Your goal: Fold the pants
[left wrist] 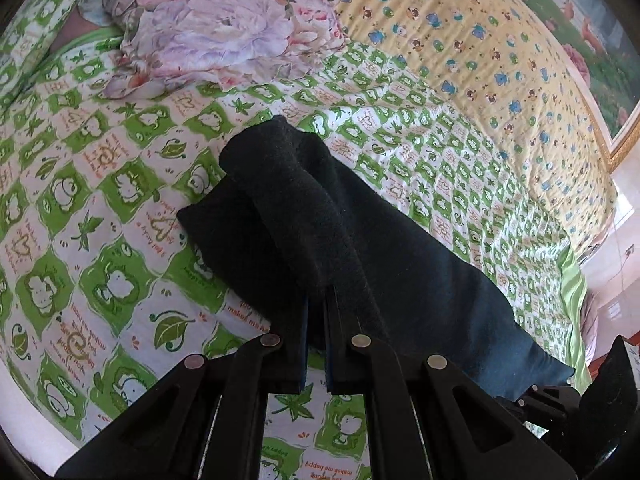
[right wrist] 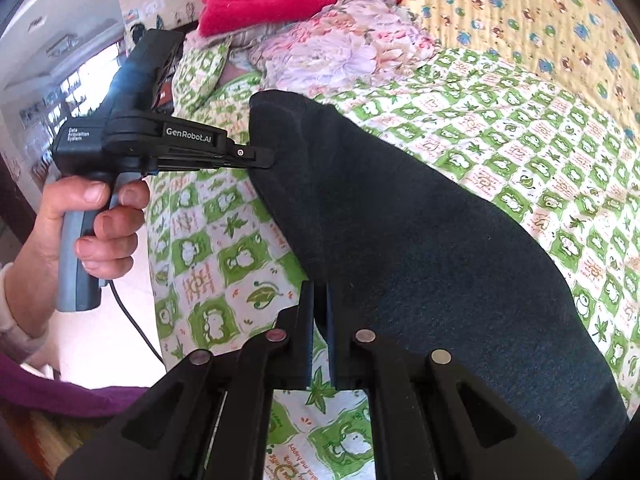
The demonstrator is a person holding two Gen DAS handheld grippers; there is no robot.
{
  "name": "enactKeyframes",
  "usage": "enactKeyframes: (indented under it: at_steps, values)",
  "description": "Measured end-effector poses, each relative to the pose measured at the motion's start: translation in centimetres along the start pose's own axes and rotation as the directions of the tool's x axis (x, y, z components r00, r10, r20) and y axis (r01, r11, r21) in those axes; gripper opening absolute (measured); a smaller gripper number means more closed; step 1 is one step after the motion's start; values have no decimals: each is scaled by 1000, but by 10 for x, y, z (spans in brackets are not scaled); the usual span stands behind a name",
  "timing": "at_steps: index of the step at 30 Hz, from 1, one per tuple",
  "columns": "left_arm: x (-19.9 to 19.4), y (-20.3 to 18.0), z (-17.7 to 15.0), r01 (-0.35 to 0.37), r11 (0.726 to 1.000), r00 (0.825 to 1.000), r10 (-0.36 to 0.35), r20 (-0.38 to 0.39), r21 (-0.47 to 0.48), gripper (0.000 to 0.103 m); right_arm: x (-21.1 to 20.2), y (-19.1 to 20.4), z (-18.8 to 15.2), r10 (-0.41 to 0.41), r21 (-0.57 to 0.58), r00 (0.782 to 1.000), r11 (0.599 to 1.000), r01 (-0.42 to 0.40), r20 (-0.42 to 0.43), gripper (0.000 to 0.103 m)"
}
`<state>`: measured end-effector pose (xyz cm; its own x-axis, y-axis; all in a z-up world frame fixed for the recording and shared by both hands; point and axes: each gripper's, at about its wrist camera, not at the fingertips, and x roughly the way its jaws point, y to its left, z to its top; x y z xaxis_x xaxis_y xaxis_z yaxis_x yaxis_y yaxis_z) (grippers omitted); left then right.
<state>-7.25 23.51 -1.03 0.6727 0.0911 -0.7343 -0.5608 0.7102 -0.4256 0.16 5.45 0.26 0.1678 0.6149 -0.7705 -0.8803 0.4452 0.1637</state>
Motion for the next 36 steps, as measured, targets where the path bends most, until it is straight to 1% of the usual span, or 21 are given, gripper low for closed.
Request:
enactKeyframes:
  at_steps: [5, 8, 9, 11, 12, 13, 14, 15, 16, 22, 26, 29, 33, 35, 36]
  values:
    - [7, 15, -11, 24, 999, 999, -25, -27, -29, 5, 8, 2, -7, -20, -9, 999, 1000, 19, -35, 6]
    - [5, 18, -12, 37, 999, 999, -38, -24, -32, 8, 11, 0, -8, -33, 2, 999, 999, 33, -37, 6]
    - [4, 18, -12, 31, 999, 999, -32, -24, -27, 13, 11, 0, -8, -47, 1, 998, 999, 47, -34, 6]
    - [0, 18, -12, 24, 1000, 1000, -24, -20, -19, 16, 12, -1, -7, -59, 8, 998, 998, 59, -34, 6]
    - [-3, 19, -12, 23, 1000, 1000, -23, -17, -19, 19, 12, -2, -6, -59, 17, 998, 998, 60, -35, 6]
    - [-4, 20, -11, 22, 1000, 1000, -22, -18, -22, 25, 12, -4, -5, -51, 28, 998, 998, 52, -39, 6]
    - [-6, 24, -12, 17, 999, 1000, -17, -18, -36, 29, 11, -5, -5, -39, 39, 998, 998, 40, -46, 7]
    - [-8, 26, -12, 13, 999, 1000, -14, -17, -48, 36, 10, -5, -5, -35, 47, 998, 998, 38, -47, 10]
    - [-10, 30, -12, 11, 998, 1000, -12, -15, -60, 37, 9, -5, -4, -37, 50, 998, 998, 39, -45, 11]
    - [-18, 48, -10, 12, 993, 1000, -13, -8, -119, 37, -6, -6, -5, -1, 91, 1000, 996, 3, -21, 14]
    - [-20, 50, -7, 5, 992, 1000, -5, -1, -122, 38, -17, -13, -3, 18, 142, 1000, 990, -19, 7, 14]
    - [-22, 47, -4, -1, 993, 1000, 1, 6, -116, 44, -23, -22, -2, 17, 186, 999, 982, -22, 27, 14]
    - [-19, 48, 1, -1, 993, 1000, 2, 7, -120, 45, -29, -41, 0, 23, 258, 998, 965, -36, 52, 15]
    - [-17, 48, 4, -5, 993, 1000, 5, 4, -120, 45, -31, -50, 1, 11, 289, 998, 957, -29, 63, 23]
    - [-16, 49, 4, -7, 993, 1000, 8, 1, -120, 46, -32, -56, 1, 0, 310, 997, 950, -22, 71, 38]
